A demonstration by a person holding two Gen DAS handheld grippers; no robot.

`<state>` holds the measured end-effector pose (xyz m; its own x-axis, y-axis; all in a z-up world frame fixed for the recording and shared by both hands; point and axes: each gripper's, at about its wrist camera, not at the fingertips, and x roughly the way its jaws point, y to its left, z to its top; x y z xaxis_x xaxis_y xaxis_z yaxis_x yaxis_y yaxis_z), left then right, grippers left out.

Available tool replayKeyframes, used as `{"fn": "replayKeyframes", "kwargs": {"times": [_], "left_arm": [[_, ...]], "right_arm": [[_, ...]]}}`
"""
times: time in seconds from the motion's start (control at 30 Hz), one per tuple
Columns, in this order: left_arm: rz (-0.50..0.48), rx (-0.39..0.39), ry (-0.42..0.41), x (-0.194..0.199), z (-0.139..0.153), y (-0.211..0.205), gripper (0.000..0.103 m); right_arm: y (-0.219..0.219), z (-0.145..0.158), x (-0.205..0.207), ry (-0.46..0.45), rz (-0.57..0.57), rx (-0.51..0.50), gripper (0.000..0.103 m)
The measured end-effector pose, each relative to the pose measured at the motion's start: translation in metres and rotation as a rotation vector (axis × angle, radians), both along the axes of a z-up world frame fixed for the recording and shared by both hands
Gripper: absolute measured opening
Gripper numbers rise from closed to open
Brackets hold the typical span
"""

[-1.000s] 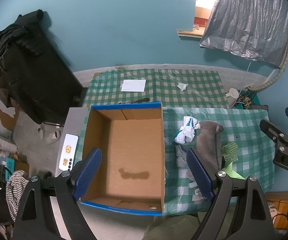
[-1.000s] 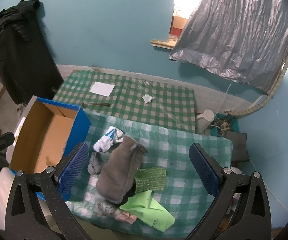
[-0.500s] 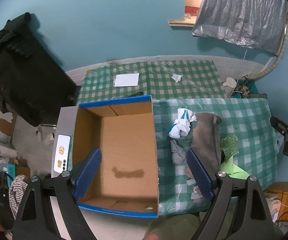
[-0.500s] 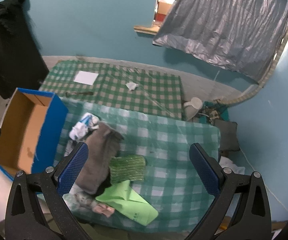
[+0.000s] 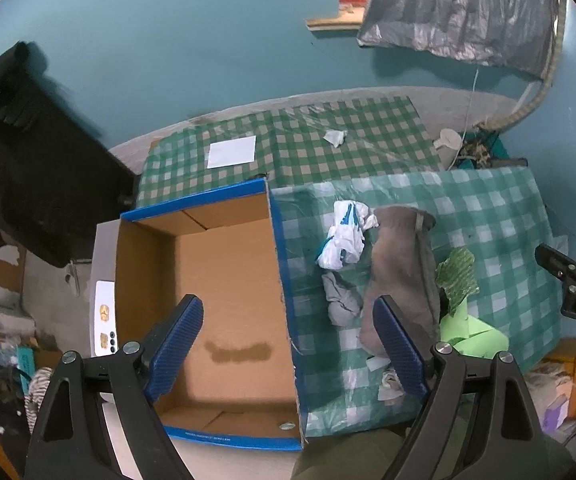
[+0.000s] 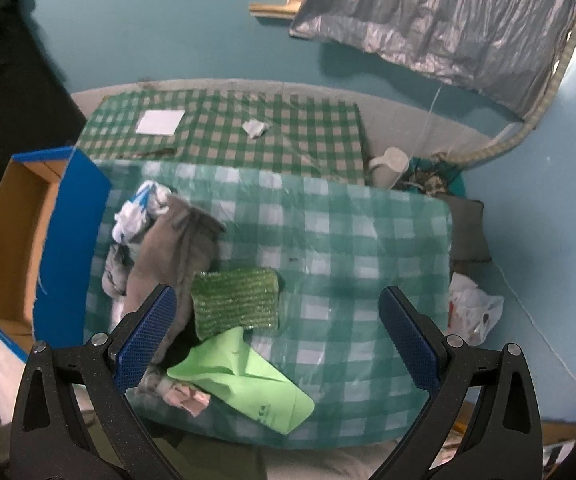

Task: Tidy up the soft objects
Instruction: 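Move the left tool to the grey glove while the right tool approaches the green pad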

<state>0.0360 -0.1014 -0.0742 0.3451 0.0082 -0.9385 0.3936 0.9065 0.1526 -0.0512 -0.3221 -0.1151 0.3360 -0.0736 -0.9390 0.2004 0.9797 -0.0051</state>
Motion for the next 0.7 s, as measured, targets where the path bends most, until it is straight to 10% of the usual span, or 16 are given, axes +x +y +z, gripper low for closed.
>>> {"fn": "replayKeyframes", "kwargs": {"times": [0.7], "left_arm": [[-0.05,0.067,0.088,0.012,-0.079,-0.045,0.088]], "right_arm": [[0.013,-0.101,0.017,0.137,0.117,0.095,0.1]]}}
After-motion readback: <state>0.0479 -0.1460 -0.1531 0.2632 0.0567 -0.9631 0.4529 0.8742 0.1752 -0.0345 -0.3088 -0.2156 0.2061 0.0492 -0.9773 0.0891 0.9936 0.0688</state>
